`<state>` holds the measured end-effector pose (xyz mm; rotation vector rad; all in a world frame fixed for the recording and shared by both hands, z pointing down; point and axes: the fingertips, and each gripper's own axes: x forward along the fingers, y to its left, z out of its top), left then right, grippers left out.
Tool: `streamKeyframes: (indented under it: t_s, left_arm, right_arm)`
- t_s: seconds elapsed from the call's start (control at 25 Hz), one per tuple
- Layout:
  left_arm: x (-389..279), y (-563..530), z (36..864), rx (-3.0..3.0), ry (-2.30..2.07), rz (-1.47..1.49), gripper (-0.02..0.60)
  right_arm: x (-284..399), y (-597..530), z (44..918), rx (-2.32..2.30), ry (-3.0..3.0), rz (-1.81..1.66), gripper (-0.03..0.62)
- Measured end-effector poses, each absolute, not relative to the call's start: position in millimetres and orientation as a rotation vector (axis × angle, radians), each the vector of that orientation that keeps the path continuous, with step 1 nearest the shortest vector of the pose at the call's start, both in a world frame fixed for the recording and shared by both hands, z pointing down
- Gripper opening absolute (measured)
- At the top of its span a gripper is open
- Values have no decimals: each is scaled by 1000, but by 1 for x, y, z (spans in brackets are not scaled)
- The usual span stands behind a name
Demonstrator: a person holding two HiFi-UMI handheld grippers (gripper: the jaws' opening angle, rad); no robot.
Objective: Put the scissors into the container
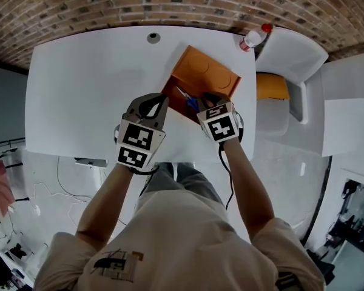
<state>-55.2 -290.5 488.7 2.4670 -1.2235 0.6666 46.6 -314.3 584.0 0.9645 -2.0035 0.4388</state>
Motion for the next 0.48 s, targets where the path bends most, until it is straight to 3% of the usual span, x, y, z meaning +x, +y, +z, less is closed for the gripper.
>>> streamKeyframes:
  t_s: [0.48]
  left_arm:
    - [-45,-292,371,2664,-1367,556,9]
  right_arm:
    - [70,-316,408,1239,-2292,288,17]
